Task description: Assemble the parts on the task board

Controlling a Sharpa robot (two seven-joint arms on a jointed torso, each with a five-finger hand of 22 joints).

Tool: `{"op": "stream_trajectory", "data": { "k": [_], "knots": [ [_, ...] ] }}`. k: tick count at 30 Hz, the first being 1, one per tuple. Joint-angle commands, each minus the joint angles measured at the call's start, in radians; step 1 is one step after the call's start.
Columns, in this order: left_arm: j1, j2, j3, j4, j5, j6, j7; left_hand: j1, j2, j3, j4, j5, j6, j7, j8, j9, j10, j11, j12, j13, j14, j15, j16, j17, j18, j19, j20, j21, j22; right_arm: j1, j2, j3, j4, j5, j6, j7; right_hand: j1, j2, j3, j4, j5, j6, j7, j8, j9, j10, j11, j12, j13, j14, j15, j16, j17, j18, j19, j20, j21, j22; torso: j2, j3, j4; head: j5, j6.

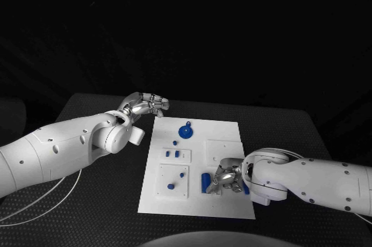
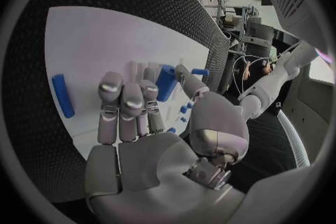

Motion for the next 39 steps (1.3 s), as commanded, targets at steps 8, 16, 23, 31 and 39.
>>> {"op": "stream_trajectory", "data": {
  "k": [8, 16, 23, 31, 39],
  "knots": [
    [0.0, 0.001, 0.001, 0.003, 0.004, 0.013, 0.005, -0.008, 0.001, -0.001, 0.008, 0.003, -0.009, 0.0, -0.002, -0.001, 0.002, -0.001, -0.003, -0.001, 0.006, 0.0, -0.005, 0.002, 0.015, 0.005, -0.001, -0.005, 0.001, -0.002, 0.012, 0.0, -0.005, -0.037, 0.016, -0.006, 0.017, -0.01, 0.044, -0.018, 0.002, 0.012, -0.001, -0.006, -0.002, 0.008, -0.001, -0.006, 0.003, 0.003, -0.007, 0.007, 0.006, 0.053, 0.0, -0.002, 0.008, 0.006, 0.0, 0.0002, 0.0001, 0.001, -0.002],
    [0.0, 0.001, 0.001, 0.002, 0.004, 0.015, 0.004, -0.008, 0.002, -0.001, 0.008, 0.004, -0.009, 0.0, -0.003, -0.001, 0.002, -0.001, -0.003, -0.001, 0.006, 0.0, -0.005, 0.002, 0.015, 0.006, -0.001, -0.006, 0.002, -0.005, 0.016, 0.0, -0.008, -0.043, 0.041, -0.011, 0.002, -0.077, 0.04, -0.019, 0.003, 0.014, 0.0, -0.011, -0.003, 0.009, 0.0, -0.007, 0.004, 0.004, -0.006, 0.006, 0.007, 0.053, 0.004, 0.001, 0.01, 0.006, 0.0, -0.0002, -0.0002, 0.001, -0.002],
    [0.0, 0.0, 0.001, 0.002, 0.004, 0.015, 0.003, -0.008, 0.002, 0.0, 0.008, 0.004, -0.01, 0.0, -0.003, -0.001, 0.002, -0.001, -0.003, -0.001, 0.006, 0.0, -0.005, 0.003, 0.015, 0.006, -0.001, -0.006, 0.002, -0.005, 0.014, 0.0, -0.007, -0.042, 0.054, -0.001, 0.014, -0.121, 0.037, -0.026, 0.002, 0.013, 0.001, -0.013, -0.002, 0.008, 0.0, -0.008, 0.006, 0.004, -0.007, 0.005, 0.008, 0.053, 0.005, -0.001, 0.01, 0.005, 0.0, 0.0003, -0.0008, 0.001, -0.003],
    [0.0, -0.001, 0.001, 0.002, 0.004, 0.014, 0.003, -0.007, 0.001, 0.0, 0.008, 0.004, -0.011, 0.0, -0.003, -0.002, 0.002, -0.001, -0.003, -0.001, 0.006, 0.0, -0.005, 0.003, 0.015, 0.006, -0.001, -0.006, 0.002, -0.005, -0.006, 0.0, 0.001, -0.03, 0.049, 0.016, -0.012, -0.155, -0.008, -0.036, 0.003, 0.009, 0.001, -0.015, 0.0, 0.005, 0.001, -0.009, 0.008, 0.002, -0.007, 0.004, 0.009, 0.053, 0.002, 0.001, 0.009, 0.005, 0.0, 0.0012, -0.0012, 0.0, -0.003],
    [0.0, 0.0, 0.0, 0.001, 0.004, 0.014, 0.002, -0.007, 0.001, 0.0, 0.008, 0.004, -0.012, 0.001, -0.004, -0.002, 0.002, 0.0, -0.003, -0.001, 0.006, 0.0, -0.006, 0.004, 0.015, 0.006, -0.001, -0.006, 0.003, -0.001, -0.065, 0.002, 0.032, -0.011, 0.023, 0.098, -0.013, -0.139, -0.042, -0.048, 0.003, 0.008, 0.0, -0.016, 0.004, 0.004, -0.001, -0.01, 0.01, 0.001, -0.009, 0.002, 0.009, 0.053, -0.001, -0.003, 0.005, 0.002, 0.0, 0.0019, -0.0017, -0.001, -0.001]
  ]
}}
